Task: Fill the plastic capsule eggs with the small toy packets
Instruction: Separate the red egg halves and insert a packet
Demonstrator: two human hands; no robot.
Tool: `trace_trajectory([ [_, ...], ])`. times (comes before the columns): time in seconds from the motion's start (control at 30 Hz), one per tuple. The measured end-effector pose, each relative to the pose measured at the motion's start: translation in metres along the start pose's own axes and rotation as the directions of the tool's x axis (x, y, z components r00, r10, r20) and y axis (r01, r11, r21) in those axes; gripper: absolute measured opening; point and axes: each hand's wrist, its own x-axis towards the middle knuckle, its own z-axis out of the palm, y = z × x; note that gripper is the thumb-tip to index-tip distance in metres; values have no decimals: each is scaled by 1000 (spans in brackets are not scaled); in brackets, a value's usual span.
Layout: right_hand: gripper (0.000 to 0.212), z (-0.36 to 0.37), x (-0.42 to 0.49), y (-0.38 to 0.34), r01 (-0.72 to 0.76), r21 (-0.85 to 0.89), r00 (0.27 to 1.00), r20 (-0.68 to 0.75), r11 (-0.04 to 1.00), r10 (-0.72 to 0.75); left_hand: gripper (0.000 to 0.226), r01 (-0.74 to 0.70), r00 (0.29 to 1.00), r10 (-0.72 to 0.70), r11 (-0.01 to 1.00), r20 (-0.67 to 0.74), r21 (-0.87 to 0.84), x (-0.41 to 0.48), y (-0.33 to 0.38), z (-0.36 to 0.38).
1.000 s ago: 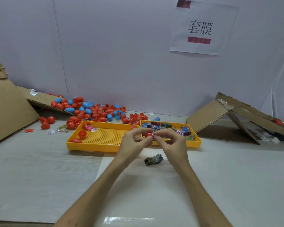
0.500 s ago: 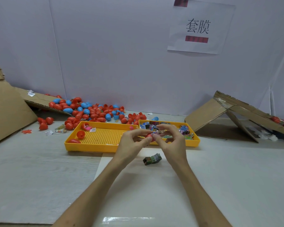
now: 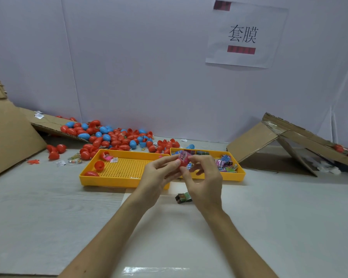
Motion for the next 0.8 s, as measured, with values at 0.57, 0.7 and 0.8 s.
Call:
trace_trajectory([
  [0.57, 42, 2, -2, -4, 110, -163, 994, 12, 980, -110, 35, 128, 989, -113, 978, 94, -166, -1, 1, -1],
  [0.7, 42, 1, -1, -5, 110, -125, 994, 1, 986, -110, 37, 150, 986, -136, 974, 95, -171, 0, 1, -1],
  [0.8, 37, 1, -2, -5, 90, -101, 995, -26, 991, -93, 36, 166, 984, -149, 968, 103, -186, 0, 2, -1],
])
